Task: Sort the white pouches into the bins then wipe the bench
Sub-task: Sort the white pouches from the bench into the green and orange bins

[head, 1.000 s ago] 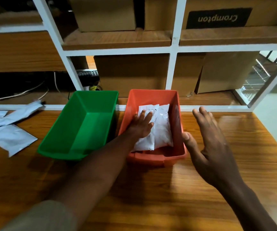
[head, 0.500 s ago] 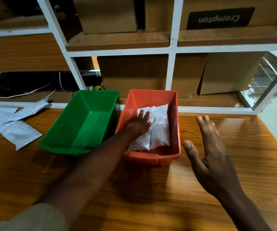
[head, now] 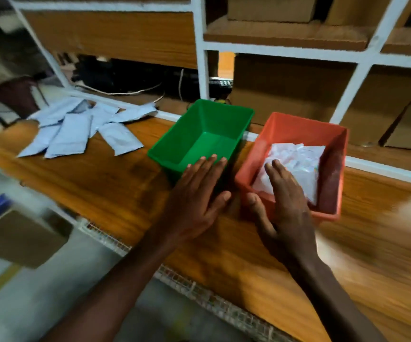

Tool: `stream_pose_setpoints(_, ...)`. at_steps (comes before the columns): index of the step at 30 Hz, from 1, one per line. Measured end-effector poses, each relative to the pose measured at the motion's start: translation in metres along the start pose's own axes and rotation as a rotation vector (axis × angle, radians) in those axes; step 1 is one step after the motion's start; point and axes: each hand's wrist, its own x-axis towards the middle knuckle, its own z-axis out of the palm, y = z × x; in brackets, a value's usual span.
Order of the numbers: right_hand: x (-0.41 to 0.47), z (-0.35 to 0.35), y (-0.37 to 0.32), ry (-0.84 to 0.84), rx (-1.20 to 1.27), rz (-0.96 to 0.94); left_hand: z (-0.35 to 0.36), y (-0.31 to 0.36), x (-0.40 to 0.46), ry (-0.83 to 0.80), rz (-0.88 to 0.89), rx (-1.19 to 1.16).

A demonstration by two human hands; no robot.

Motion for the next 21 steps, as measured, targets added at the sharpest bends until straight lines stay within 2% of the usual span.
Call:
stream_pose_setpoints(5,-0.003,0.073,-0.068,-0.013,0.054,-0.081,-0.047,-0.066,-0.083,0.106,-0.102,-0.031)
stream_pose_setpoints(11,-0.002,0.166,-0.145,-0.077,0.09,-0.129,-0.095,-0.144,-0.152,0.147,-0.297,0.006)
stream_pose_setpoints(15,0.023,0.225,-0.18,-0.155,0.107,-0.161,-0.109,-0.201,-0.162,0.162,-0.393,0.027)
stream_pose_setpoints(21,0.092,0.319,-0.195,-0.269,0.068,-0.195,-0.112,-0.299,-0.137,0.211,-0.437,0.043)
